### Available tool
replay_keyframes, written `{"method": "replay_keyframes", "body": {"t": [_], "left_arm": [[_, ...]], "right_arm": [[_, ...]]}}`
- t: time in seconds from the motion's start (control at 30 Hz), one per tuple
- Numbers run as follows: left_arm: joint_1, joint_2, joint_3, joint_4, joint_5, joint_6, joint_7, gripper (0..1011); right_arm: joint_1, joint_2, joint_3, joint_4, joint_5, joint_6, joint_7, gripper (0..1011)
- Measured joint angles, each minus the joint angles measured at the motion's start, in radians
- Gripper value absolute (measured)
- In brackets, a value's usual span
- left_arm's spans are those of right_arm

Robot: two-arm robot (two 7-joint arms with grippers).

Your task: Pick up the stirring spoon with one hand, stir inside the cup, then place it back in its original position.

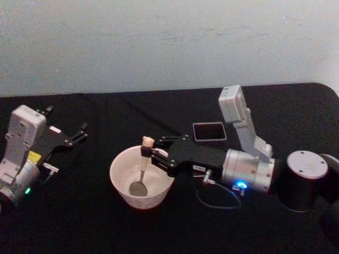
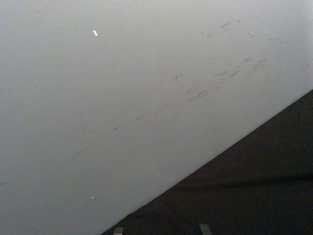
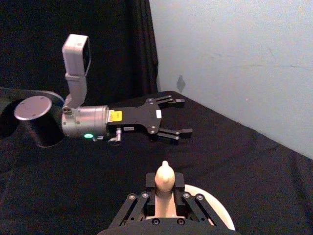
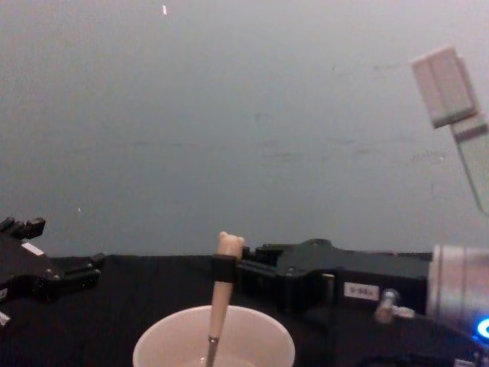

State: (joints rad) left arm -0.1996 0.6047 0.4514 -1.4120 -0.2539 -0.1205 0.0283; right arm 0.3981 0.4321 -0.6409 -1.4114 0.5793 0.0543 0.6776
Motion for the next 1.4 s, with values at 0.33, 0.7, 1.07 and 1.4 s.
{"method": "replay_keyframes", "body": {"t": [0.33, 0.7, 1.07, 1.4], "left_arm": [[0.0, 0.0, 0.0, 0.0, 0.0, 0.0, 0.0, 1001], [0.0, 0.0, 0.0, 0.0, 0.0, 0.0, 0.0, 1001], [0.0, 0.0, 0.0, 0.0, 0.0, 0.0, 0.0, 1001], [0.0, 0.0, 0.0, 0.0, 0.0, 0.0, 0.0, 1001]], "right_arm": [[0.062, -0.076, -0.01, 0.11, -0.044, -0.023, -0.04, 214], [0.087, -0.095, 0.03, 0.164, -0.07, -0.045, -0.069, 214], [0.028, -0.022, 0.067, 0.068, -0.067, -0.024, -0.058, 214], [-0.018, 0.03, 0.067, -0.001, -0.035, 0.002, -0.017, 214]]}}
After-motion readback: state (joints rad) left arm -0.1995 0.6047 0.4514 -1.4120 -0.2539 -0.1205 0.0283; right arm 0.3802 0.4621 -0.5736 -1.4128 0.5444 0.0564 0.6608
